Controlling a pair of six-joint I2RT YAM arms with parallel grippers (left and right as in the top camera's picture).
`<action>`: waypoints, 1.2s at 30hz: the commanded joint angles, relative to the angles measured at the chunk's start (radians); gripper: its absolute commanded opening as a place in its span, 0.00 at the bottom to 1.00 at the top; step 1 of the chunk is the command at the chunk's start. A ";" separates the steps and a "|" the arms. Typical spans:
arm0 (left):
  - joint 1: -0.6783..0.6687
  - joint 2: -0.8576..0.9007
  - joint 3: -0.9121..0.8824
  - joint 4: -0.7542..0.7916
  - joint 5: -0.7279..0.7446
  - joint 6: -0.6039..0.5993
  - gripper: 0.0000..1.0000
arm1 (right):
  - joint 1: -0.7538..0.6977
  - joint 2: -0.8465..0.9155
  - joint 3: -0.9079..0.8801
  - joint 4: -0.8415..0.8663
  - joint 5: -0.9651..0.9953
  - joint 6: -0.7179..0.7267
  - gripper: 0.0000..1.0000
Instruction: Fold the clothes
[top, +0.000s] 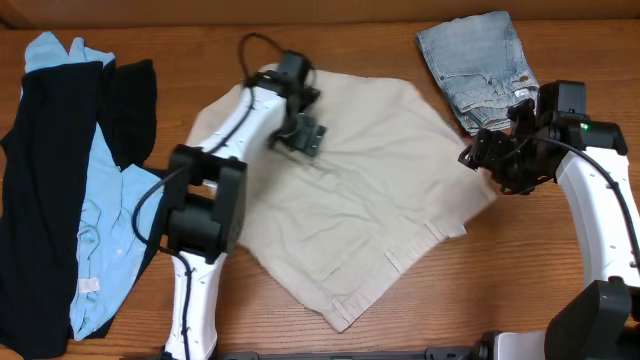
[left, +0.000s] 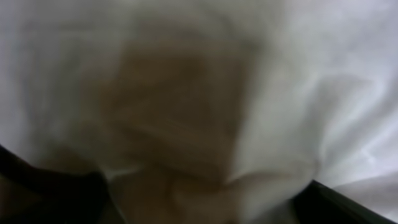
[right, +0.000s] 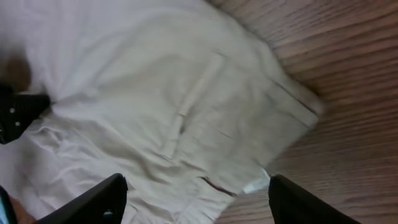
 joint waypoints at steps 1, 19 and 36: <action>0.140 0.124 -0.067 -0.111 -0.092 -0.158 1.00 | 0.037 -0.006 0.000 0.024 0.006 0.007 0.76; 0.293 0.078 0.446 -0.348 0.435 -0.074 1.00 | 0.395 0.064 -0.068 0.122 0.031 0.153 0.75; 0.290 0.061 0.857 -0.484 0.347 0.049 1.00 | 0.760 0.386 -0.095 0.124 0.228 0.163 0.77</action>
